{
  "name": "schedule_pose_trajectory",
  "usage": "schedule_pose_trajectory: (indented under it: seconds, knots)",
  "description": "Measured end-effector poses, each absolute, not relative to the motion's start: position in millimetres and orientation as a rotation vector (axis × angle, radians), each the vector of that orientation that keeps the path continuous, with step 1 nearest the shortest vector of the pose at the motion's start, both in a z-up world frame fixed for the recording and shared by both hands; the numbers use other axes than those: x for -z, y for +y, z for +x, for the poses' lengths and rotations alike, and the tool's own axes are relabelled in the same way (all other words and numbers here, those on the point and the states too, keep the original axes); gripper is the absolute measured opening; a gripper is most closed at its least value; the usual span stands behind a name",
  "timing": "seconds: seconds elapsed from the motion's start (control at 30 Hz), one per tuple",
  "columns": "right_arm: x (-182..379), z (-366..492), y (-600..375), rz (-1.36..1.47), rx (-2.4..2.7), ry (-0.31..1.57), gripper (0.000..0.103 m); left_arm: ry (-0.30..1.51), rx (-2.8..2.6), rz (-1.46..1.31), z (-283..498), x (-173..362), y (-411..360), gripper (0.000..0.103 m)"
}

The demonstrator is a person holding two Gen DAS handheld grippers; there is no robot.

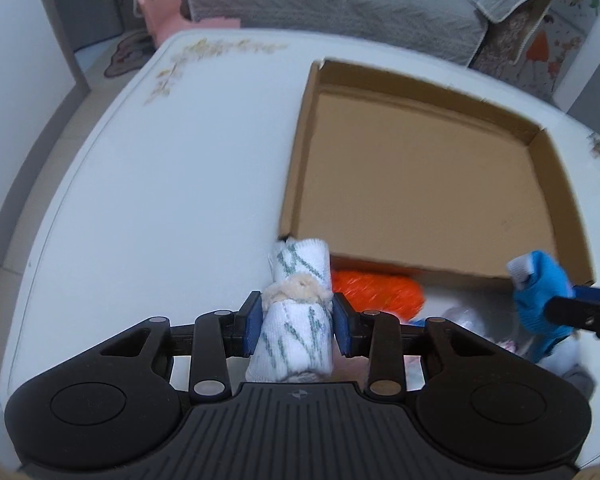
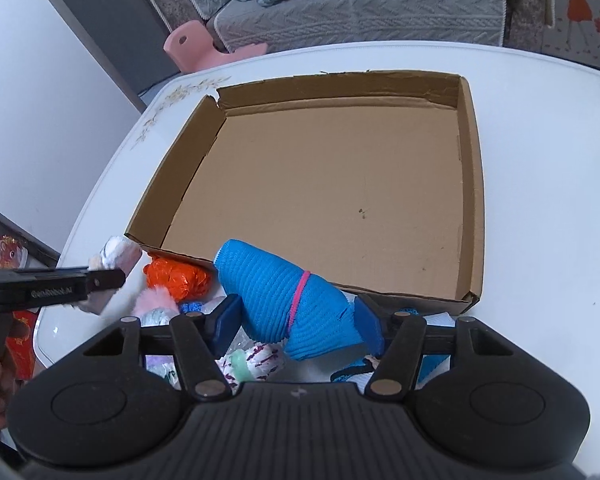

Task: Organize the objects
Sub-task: 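Grasp the white striped sock roll with left tool while right tool grasps blue sock roll, then lower both held sock rolls into the cardboard tray and open both tools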

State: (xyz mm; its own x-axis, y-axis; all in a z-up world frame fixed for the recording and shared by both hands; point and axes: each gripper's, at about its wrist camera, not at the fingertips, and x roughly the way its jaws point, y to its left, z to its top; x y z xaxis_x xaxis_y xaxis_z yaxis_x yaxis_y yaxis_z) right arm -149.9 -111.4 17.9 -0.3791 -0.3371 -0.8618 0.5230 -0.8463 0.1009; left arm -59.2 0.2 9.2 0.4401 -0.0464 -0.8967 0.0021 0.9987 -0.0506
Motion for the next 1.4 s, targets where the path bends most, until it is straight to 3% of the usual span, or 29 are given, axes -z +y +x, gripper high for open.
schedule_pose_trajectory:
  seconds: [0.2,0.4,0.7,0.97,1.3,1.4]
  knots:
    - [-55,-149,-106,1.215,2.26,0.187,0.057,1.004,0.115,-0.023,-12,-48,-9,0.043]
    - [-74,-187,-127,1.147,2.283,0.143,0.057,0.952,0.165,0.049,49,-42,-33,0.043]
    - [-21,-275,-179,1.243,2.291,0.14,0.057,0.966,0.207,0.086,120,30,-52,0.043]
    - [12,-302,-204,1.28,2.304,0.175,0.057,0.902,0.196,0.13,139,60,-57,0.044]
    - [10,-302,-218,1.272,2.298,0.209,0.065,0.918,0.195,0.142,133,66,-59,0.073]
    - [7,-302,-217,1.275,2.307,0.207,0.067,0.92,0.185,0.147,130,60,-59,0.075]
